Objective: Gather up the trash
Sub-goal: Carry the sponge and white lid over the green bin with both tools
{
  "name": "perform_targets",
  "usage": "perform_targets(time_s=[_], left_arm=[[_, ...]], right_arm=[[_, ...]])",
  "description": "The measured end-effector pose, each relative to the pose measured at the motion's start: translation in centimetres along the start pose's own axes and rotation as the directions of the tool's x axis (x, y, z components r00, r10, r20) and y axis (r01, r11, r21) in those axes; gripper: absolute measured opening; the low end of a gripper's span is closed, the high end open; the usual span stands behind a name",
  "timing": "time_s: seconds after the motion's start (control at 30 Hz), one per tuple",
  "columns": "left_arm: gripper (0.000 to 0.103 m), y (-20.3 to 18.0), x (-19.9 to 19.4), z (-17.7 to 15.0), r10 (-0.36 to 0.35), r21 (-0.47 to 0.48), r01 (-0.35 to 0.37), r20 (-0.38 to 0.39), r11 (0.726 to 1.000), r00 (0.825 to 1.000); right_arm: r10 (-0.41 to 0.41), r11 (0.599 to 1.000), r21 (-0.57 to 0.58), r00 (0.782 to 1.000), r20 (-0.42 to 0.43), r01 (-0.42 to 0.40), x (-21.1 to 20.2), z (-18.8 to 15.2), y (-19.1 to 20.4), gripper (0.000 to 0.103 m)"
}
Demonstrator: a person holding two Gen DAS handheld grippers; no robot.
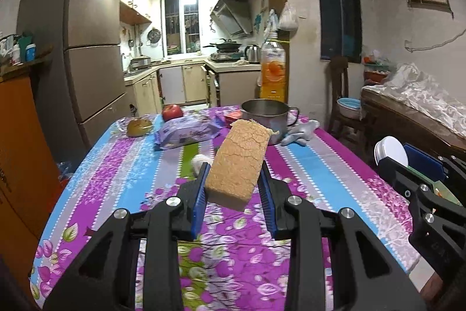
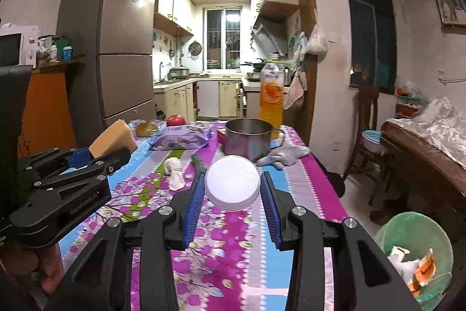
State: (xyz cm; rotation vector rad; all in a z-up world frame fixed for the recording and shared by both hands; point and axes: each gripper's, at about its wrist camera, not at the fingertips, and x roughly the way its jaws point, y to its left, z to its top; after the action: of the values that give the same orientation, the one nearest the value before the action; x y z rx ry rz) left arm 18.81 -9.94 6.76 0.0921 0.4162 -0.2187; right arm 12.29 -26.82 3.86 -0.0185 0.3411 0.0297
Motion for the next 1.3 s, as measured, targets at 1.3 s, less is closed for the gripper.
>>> perform_targets(time_s=[1.3], left_arm=[[0.031, -30.9, 3.9, 1.0, -0.428, 0.221, 0.453, -0.155, 0.864, 0.891]], right_arm=[[-0.401, 0.869, 0.209, 0.886, -0.233, 0.448, -9.0, -5.0, -33.4, 0.04]])
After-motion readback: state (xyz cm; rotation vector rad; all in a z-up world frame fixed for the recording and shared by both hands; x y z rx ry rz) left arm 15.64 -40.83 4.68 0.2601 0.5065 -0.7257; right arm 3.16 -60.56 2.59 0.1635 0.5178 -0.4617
